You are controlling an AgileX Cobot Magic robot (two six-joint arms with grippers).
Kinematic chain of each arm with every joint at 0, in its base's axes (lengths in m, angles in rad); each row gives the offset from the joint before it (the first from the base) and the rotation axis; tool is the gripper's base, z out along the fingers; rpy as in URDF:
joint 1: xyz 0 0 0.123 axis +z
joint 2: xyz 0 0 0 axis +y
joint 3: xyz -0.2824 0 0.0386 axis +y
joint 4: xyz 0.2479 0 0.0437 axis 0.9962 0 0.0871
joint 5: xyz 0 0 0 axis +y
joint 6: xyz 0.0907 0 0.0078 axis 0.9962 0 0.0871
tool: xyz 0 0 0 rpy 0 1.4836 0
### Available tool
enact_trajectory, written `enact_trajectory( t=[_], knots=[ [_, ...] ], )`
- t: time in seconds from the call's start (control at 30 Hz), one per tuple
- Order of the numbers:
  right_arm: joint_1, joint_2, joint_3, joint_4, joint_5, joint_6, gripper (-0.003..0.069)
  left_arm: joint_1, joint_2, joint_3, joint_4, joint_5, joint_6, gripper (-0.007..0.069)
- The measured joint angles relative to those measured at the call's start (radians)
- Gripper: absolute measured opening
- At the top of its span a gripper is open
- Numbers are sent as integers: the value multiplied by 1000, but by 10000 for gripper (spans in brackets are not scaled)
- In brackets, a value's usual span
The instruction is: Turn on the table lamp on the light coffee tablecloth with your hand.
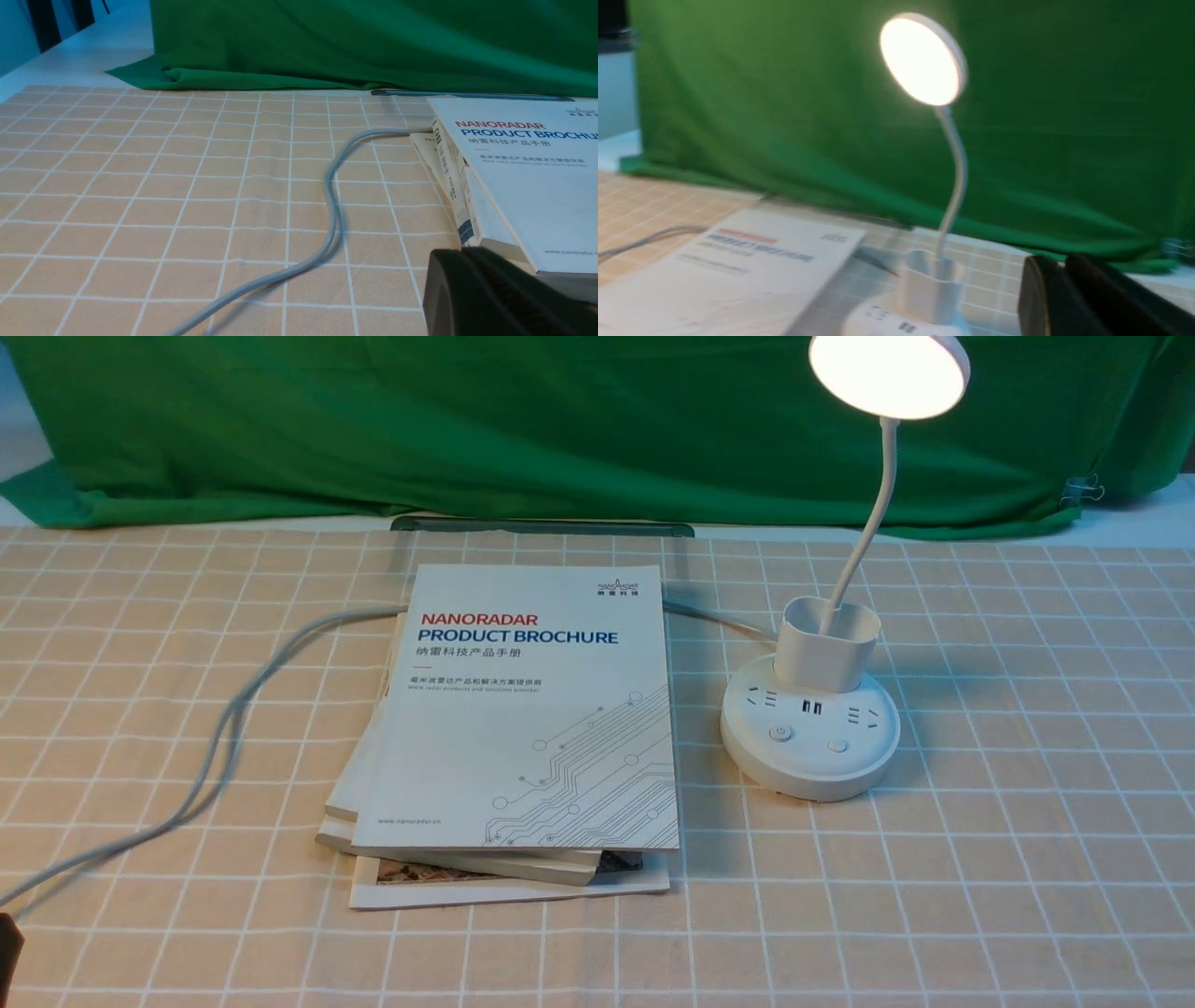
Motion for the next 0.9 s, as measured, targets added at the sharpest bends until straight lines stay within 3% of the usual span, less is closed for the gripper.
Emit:
enact_trajectory(
  t=[0.17, 0.3, 0.47, 0.9],
  knots=[
    [-203, -81, 157, -8, -32, 63, 125, 0, 0, 0, 0, 0, 0, 21],
    [-319, -142, 216, -113, -1, 191, 134, 0, 0, 0, 0, 0, 0, 21],
    [-314, -218, 221, -156, 66, 260, 147, 0, 0, 0, 0, 0, 0, 21],
    [-270, -247, 221, -160, 257, 291, 176, 0, 0, 0, 0, 0, 0, 21]
  ],
)
